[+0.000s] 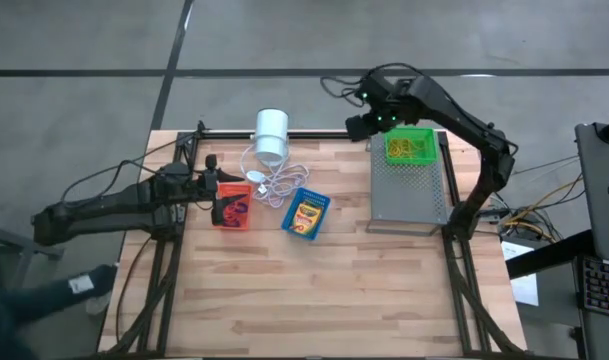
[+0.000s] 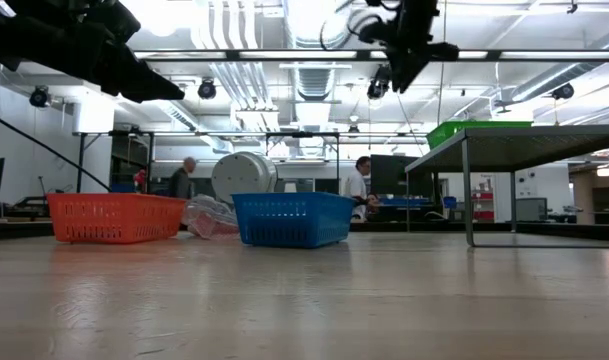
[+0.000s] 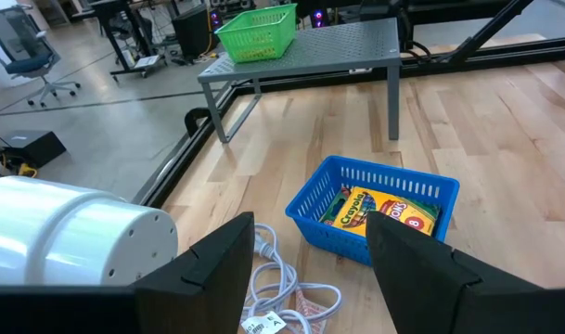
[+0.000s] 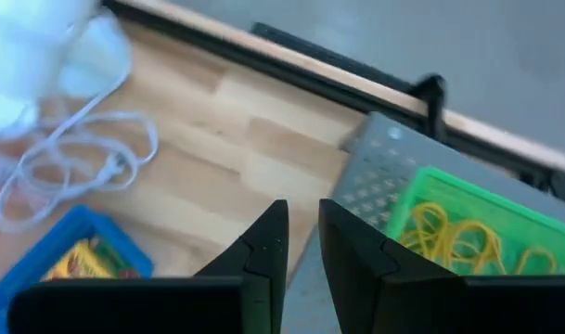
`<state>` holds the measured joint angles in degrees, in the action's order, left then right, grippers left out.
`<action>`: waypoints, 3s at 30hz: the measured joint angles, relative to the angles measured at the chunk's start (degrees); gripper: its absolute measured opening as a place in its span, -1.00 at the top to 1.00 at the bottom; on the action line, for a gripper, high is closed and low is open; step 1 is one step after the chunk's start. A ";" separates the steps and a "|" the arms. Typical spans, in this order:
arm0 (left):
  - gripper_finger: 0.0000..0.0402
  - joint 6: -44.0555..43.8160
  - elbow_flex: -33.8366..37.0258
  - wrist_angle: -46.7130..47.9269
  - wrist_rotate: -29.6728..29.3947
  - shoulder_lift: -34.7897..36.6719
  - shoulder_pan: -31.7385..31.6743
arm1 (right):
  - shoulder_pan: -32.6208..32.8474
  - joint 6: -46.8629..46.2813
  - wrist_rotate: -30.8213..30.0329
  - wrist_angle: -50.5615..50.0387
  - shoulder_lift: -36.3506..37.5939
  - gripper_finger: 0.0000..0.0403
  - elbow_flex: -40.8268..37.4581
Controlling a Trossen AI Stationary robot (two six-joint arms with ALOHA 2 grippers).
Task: Pick & Place Office Desk Supplies
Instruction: Put the blue bin filled with pack of crayons on the shelf
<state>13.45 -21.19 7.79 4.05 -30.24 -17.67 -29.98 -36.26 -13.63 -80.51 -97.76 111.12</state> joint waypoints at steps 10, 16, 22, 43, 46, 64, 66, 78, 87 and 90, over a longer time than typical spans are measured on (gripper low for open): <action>-0.06 0.00 0.00 0.00 0.00 -0.02 0.00 | 11.04 13.03 0.02 6.15 -0.26 0.69 -3.95; -0.06 0.00 0.00 0.00 0.00 -0.01 0.02 | 15.22 21.48 1.56 12.91 -0.34 0.69 -9.53; -0.06 0.00 0.00 0.00 0.00 0.00 0.04 | 16.40 24.94 6.81 19.37 -0.32 0.69 -14.65; -0.06 0.00 0.00 0.00 0.00 0.00 0.04 | 27.39 29.03 7.29 32.72 -8.82 0.69 -19.09; -0.06 0.00 0.00 0.00 0.00 0.00 0.04 | 29.79 23.93 6.14 32.69 -9.95 0.69 -18.01; -0.06 0.02 0.04 3.07 0.00 0.02 0.00 | 41.77 23.46 0.22 36.31 -17.04 0.52 -11.93; -0.06 0.00 0.04 3.07 0.00 0.02 0.00 | 42.15 25.86 0.61 36.01 -17.95 0.44 -10.85; -0.06 0.00 0.04 3.39 0.00 0.02 0.02 | 41.09 17.14 0.07 36.08 -23.09 0.30 -10.15; -0.06 0.00 0.04 3.41 0.01 0.02 0.04 | 39.29 16.79 -0.03 37.31 -24.84 0.24 -10.22; -0.06 0.00 0.04 3.41 0.00 0.02 0.04 | 38.95 16.78 -0.08 37.31 -25.77 0.24 -10.26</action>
<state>13.45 -21.15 11.20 4.05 -30.22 -17.63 8.97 -19.49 -13.71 -43.19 -123.53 100.86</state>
